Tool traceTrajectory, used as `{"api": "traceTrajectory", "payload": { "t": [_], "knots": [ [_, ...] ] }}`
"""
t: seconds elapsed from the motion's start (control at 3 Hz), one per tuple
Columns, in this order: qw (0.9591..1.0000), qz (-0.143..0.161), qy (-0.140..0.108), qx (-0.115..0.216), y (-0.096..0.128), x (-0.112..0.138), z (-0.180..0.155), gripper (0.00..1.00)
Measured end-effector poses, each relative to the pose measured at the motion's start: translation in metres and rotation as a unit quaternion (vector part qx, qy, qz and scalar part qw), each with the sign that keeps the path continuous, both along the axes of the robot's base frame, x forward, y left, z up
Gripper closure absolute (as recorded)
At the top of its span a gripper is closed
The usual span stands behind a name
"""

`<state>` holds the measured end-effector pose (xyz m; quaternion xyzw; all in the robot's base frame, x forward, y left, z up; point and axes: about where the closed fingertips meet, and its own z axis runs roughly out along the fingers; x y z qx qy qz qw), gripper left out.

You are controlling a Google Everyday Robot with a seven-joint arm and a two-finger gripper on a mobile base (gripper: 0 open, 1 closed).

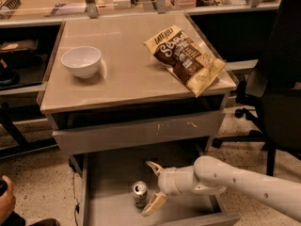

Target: Pick 7up can from middle drawer and place on counter

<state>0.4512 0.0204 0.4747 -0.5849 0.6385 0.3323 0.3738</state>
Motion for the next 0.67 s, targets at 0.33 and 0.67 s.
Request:
{"api": "traceTrajectory", "payload": {
  "t": [0.33,0.67],
  "knots": [
    [0.9999,-0.004,-0.004,0.01,0.005,0.012,-0.013,0.0],
    [0.9998,-0.006,-0.003,0.02,0.011,0.017,-0.025,0.0]
  ]
}}
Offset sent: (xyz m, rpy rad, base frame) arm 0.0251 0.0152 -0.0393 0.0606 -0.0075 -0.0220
